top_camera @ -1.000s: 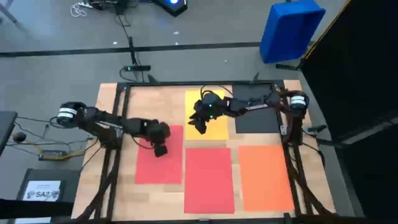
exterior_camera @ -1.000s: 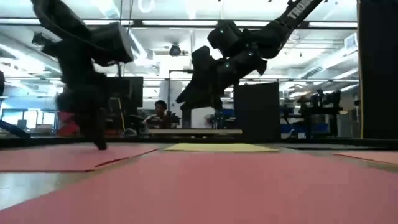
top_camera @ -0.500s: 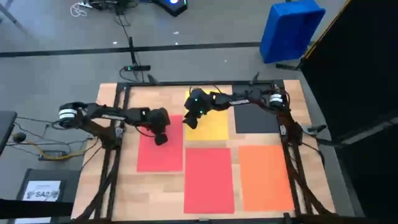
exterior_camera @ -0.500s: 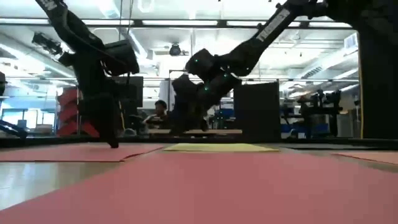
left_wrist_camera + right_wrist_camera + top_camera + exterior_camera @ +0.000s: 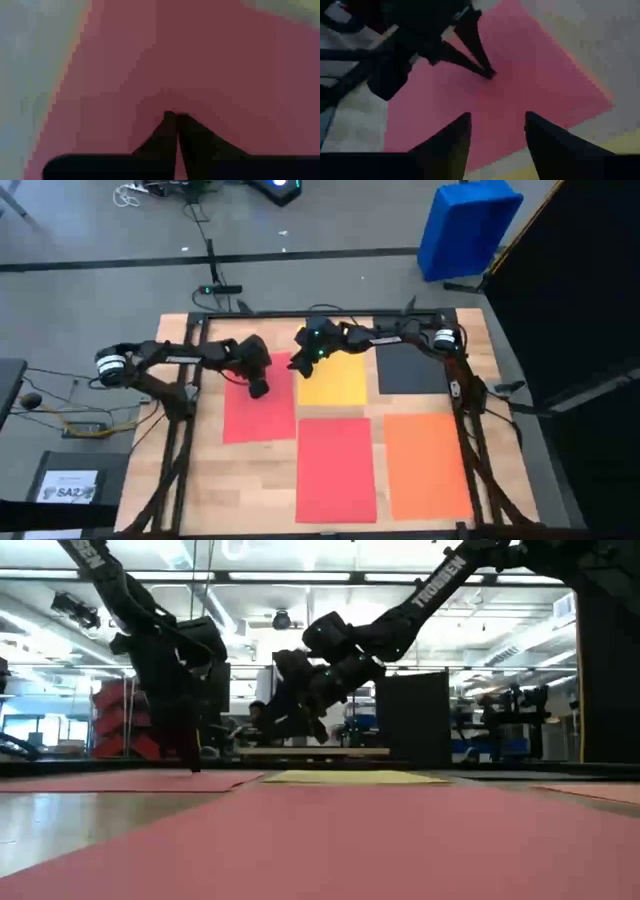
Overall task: Organize paper
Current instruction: Stack the red paper on top of the red paper
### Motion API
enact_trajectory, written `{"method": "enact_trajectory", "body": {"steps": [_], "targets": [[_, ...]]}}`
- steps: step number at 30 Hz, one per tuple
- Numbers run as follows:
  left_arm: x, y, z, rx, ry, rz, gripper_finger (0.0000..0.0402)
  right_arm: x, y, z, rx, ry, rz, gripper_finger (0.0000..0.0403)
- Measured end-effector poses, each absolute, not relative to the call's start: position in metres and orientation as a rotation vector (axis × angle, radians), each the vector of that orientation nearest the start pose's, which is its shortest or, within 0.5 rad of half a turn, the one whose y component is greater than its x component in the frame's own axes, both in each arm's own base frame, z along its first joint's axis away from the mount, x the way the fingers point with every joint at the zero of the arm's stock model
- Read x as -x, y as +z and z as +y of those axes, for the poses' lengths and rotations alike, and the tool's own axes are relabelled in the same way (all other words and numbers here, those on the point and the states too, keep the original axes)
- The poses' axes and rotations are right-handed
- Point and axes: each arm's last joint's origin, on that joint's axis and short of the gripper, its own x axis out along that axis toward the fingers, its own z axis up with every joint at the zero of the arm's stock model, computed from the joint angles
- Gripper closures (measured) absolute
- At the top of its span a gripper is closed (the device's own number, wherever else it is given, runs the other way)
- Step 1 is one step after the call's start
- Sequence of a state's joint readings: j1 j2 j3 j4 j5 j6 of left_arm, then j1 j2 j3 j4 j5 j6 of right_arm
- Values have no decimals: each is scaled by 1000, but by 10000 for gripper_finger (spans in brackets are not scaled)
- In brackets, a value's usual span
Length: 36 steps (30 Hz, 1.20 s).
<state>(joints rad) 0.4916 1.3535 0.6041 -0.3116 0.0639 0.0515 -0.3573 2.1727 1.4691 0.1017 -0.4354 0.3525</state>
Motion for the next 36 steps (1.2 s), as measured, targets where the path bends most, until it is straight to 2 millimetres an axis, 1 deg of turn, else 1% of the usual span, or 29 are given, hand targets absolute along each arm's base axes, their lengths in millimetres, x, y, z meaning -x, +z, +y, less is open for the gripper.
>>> {"method": "enact_trajectory", "body": {"steps": [6, 7, 9, 11, 15, 19, 22, 25, 28, 31, 32, 34, 36], "targets": [[-193, 172, 103, 265, 376, 1031, 402, -446, 154, -153, -595, -23, 578, 243], [-191, 172, 102, 275, 382, 1023, 402, -446, 154, -153, -594, -24, 577, 243], [-187, 167, 99, 304, 400, 1006, 402, -447, 155, -154, -591, -31, 571, 243], [-186, 161, 98, 333, 413, 950, 401, -446, 156, -158, -598, -41, 568, 243], [-184, 148, 96, 394, 422, 850, 396, -450, 165, -162, -588, -62, 560, 243], [-180, 143, 94, 476, 436, 860, 386, -449, 165, -161, -599, -85, 618, 243], [-178, 140, 91, 514, 414, 894, 379, -450, 165, -155, -626, -29, 631, 243], [-179, 147, 90, 524, 366, 860, 373, -453, 166, -145, -625, 52, 639, 243], [-181, 163, 90, 510, 349, 834, 367, -456, 166, -135, -604, 109, 646, 243], [-180, 176, 85, 470, 306, 844, 363, -457, 165, -126, -558, 147, 660, 244], [-182, 181, 80, 433, 249, 832, 362, -458, 164, -121, -536, 151, 668, 246], [-186, 188, 64, 363, 113, 814, 361, -460, 163, -111, -495, 152, 682, 249], [-189, 192, 49, 323, 67, 821, 361, -463, 162, -100, -468, 156, 696, 251]]}}
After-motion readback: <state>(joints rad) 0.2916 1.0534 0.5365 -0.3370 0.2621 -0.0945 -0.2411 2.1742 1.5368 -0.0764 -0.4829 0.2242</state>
